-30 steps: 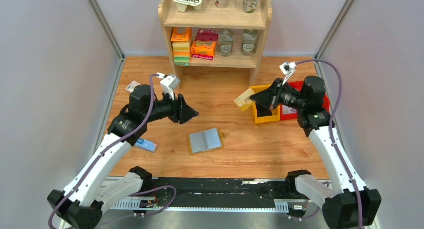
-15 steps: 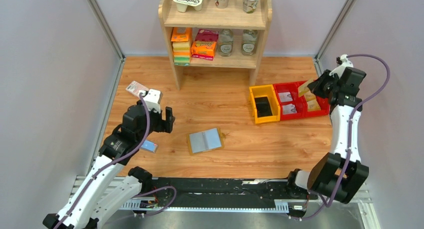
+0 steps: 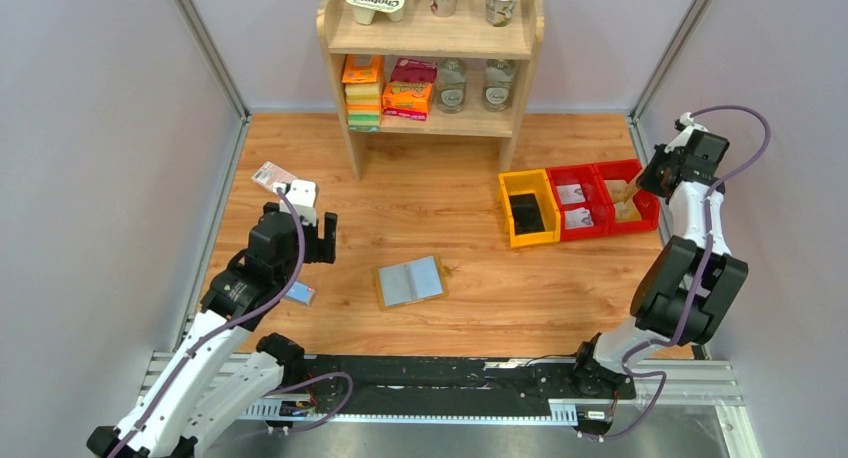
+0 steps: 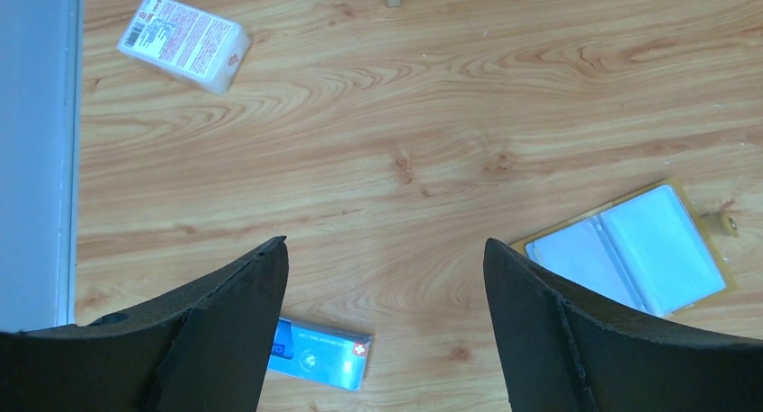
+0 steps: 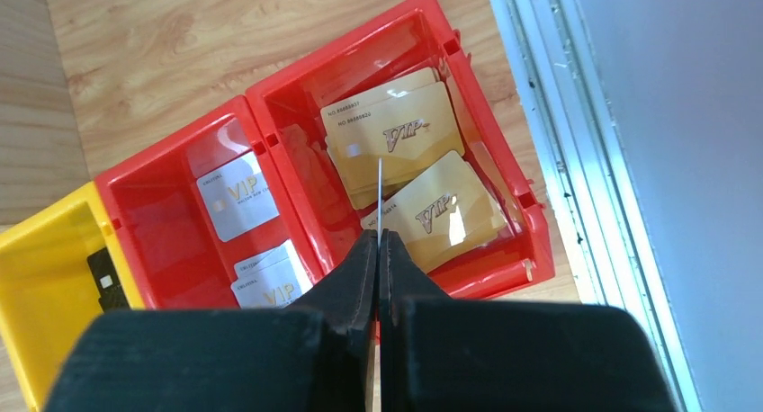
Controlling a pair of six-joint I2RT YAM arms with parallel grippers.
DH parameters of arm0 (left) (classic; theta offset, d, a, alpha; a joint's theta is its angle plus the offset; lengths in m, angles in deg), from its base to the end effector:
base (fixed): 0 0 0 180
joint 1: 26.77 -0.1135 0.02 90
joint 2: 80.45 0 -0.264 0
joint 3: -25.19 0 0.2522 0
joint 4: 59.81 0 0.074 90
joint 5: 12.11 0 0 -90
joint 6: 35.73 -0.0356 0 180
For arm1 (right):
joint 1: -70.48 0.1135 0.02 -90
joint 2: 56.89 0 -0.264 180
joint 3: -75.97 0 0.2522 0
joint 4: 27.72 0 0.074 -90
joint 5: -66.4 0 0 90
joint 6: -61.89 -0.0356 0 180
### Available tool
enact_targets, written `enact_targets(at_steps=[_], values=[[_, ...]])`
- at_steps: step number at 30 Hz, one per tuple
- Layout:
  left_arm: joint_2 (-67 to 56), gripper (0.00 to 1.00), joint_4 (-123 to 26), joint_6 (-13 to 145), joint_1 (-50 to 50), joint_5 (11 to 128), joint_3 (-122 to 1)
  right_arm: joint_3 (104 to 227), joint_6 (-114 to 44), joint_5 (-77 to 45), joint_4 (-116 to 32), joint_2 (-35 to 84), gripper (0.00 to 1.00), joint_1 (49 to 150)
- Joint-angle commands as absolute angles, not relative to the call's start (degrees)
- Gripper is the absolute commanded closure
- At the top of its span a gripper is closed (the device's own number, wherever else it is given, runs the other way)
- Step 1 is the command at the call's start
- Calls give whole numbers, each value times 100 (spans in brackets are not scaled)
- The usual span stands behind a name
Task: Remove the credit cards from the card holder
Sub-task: Place the credit card in the storage box, then remove the credit card from the card holder.
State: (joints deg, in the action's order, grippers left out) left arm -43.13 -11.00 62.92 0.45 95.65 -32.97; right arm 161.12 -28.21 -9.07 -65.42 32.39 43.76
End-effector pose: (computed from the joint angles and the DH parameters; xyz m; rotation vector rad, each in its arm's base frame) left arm 0.1304 -0.0549 0.3127 0.1391 2.0299 -0.0739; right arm 0.3158 -0.1490 0.2870 0.4005 2.2375 0.0480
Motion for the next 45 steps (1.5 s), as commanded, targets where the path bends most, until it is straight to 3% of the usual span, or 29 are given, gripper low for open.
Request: enact_targets(at_steps=[1, 14, 29, 35, 45], values=[[-4161, 14, -1300, 6130, 12, 9652, -3348, 16189, -2758, -559, -6003, 3574, 100, 4323], [-3879, 14, -1326, 6086, -14, 9582, -3375, 16075, -3110, -329, -5914, 4383, 95, 4253], [-3915, 14, -1335, 6130, -32, 9468, -3375, 16276, -2935, -2990, -6054, 3233, 29, 4797], [-3923, 14, -1291, 6174, -23, 9512, -3401, 16242, -2917, -4037, -6204, 2469, 2, 6078], [-3958, 14, -1159, 6297, -23, 9819, -3383, 15416, -3873, -4653, -6547, 1668, 0, 9742]])
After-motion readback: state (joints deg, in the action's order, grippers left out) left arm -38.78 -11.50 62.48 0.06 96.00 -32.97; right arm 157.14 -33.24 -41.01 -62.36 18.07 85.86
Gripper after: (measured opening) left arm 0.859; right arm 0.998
